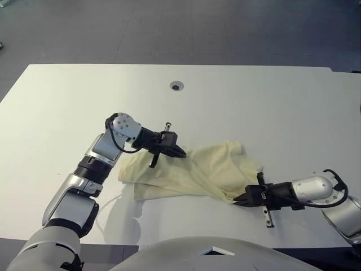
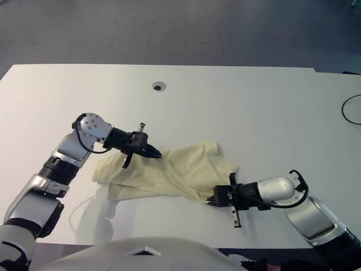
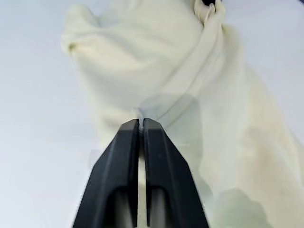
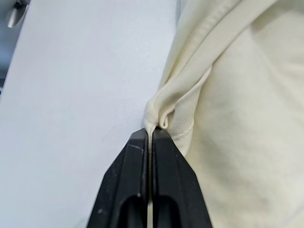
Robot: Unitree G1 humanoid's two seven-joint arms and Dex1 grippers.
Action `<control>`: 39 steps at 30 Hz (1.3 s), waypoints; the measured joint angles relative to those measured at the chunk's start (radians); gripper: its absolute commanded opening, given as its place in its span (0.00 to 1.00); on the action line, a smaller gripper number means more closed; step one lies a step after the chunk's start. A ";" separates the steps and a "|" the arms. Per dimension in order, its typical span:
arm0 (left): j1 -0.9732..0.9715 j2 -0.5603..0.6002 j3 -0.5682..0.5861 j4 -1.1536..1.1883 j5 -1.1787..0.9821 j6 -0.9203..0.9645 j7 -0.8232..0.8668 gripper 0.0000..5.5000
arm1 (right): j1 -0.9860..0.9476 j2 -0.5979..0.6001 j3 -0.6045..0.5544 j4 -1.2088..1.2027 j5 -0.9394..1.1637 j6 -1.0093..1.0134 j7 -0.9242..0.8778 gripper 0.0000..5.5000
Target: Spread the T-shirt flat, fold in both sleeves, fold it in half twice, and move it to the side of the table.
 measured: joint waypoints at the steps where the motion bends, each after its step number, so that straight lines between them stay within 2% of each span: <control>1: 0.000 0.005 0.007 -0.015 -0.011 0.006 0.001 0.00 | -0.002 0.004 -0.005 0.001 0.008 0.002 -0.001 0.00; 11: 0.013 0.163 0.183 -0.224 -0.093 0.036 0.031 0.00 | -0.147 0.045 -0.224 -0.037 0.242 0.106 -0.040 0.00; 16: 0.012 0.205 0.227 -0.232 -0.046 -0.009 0.112 0.00 | -0.260 0.084 -0.269 0.034 0.270 0.129 -0.109 0.00; 29: 0.007 0.223 0.267 -0.180 0.205 -0.136 0.463 0.00 | -0.540 0.244 -0.219 0.284 0.130 0.039 -0.293 0.00; 34: -0.056 0.211 0.264 -0.113 0.266 -0.173 0.575 0.00 | -0.661 0.297 -0.209 0.413 0.072 -0.054 -0.337 0.00; 39: -0.154 0.188 0.213 0.020 0.355 -0.252 0.650 0.00 | -0.792 0.352 -0.185 0.589 -0.013 -0.177 -0.382 0.00</control>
